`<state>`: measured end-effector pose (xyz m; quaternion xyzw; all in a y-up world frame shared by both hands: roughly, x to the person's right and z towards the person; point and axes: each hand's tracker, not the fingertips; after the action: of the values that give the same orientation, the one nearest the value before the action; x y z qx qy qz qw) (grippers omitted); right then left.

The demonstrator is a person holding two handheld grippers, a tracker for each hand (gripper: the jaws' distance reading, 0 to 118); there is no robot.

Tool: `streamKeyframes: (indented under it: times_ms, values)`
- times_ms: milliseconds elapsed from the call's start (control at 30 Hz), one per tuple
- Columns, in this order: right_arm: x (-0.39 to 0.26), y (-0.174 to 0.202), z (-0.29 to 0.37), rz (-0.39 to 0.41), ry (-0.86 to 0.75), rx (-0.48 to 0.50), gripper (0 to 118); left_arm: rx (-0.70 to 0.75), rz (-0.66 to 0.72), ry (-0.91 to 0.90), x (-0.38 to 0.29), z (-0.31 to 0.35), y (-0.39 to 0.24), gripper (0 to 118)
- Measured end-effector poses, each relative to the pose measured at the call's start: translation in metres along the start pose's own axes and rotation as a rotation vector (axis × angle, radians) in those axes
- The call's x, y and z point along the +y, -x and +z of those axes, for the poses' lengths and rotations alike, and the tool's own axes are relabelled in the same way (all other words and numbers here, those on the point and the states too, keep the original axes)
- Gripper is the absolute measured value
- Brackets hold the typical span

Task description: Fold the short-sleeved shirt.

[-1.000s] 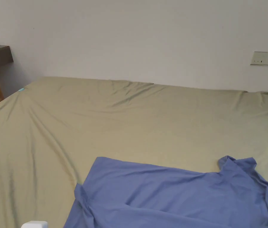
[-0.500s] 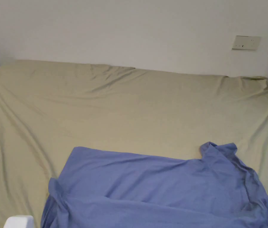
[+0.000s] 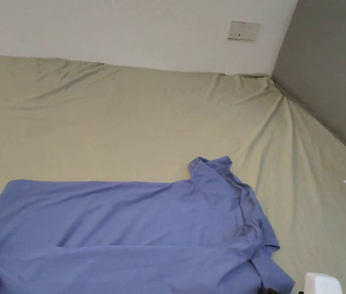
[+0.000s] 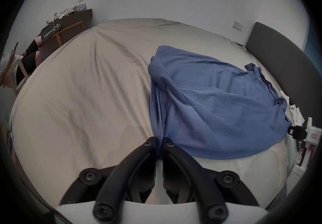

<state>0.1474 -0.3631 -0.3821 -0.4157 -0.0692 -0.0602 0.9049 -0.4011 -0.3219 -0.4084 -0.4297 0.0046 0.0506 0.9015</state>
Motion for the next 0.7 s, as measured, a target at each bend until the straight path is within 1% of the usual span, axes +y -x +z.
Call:
streamKeyframes:
  times_ms: [67, 100, 133, 167, 200, 233, 267, 300, 367, 467, 500, 533, 633, 700]
  values:
    - [0.004, 0.000, -0.012, -0.008, 0.021, 0.036, 80, 0.004, 0.006, 0.008, 0.003, -0.001, 0.000, 6]
    - [0.005, 0.000, -0.015, -0.012, 0.024, 0.053, 72, 0.007, 0.013, 0.010, 0.004, -0.001, -0.001, 6]
    - [0.005, 0.001, -0.016, -0.011, 0.028, 0.084, 56, 0.009, 0.023, 0.014, 0.005, 0.001, -0.002, 6]
    - [0.007, 0.003, -0.013, -0.015, 0.029, 0.116, 34, 0.011, 0.033, 0.013, 0.005, 0.001, 0.001, 5]
    - [0.008, 0.006, -0.009, -0.032, 0.021, 0.149, 15, 0.014, 0.039, 0.010, 0.006, 0.004, 0.001, 4]
    - [0.008, 0.010, 0.000, -0.024, 0.015, 0.107, 15, 0.013, 0.037, 0.012, 0.007, 0.008, 0.001, 3]
    - [0.010, 0.012, 0.006, 0.028, 0.013, 0.067, 15, 0.018, 0.032, 0.008, 0.008, 0.014, -0.001, 3]
    - [0.009, 0.013, 0.013, 0.057, 0.002, 0.059, 15, 0.020, 0.030, 0.002, 0.007, 0.019, 0.000, 2]
    - [0.003, 0.013, 0.032, 0.042, -0.005, 0.067, 15, 0.005, 0.028, -0.006, 0.007, 0.035, 0.001, 2]
    - [-0.008, 0.007, 0.062, -0.014, -0.023, 0.096, 15, 0.013, 0.005, -0.032, -0.003, 0.059, 0.007, 2]
    - [-0.013, 0.008, 0.073, -0.014, -0.024, 0.095, 15, 0.004, 0.011, -0.030, -0.007, 0.066, 0.009, 2]
    - [-0.020, 0.009, 0.082, -0.008, -0.019, 0.085, 15, 0.002, 0.023, -0.020, -0.013, 0.073, 0.011, 2]
    - [-0.047, 0.006, 0.104, 0.083, 0.014, -0.016, 15, 0.046, 0.008, -0.011, -0.040, 0.088, 0.021, 2]
    - [-0.064, -0.003, 0.112, 0.067, 0.051, -0.033, 15, 0.049, 0.029, 0.017, -0.058, 0.094, 0.029, 2]
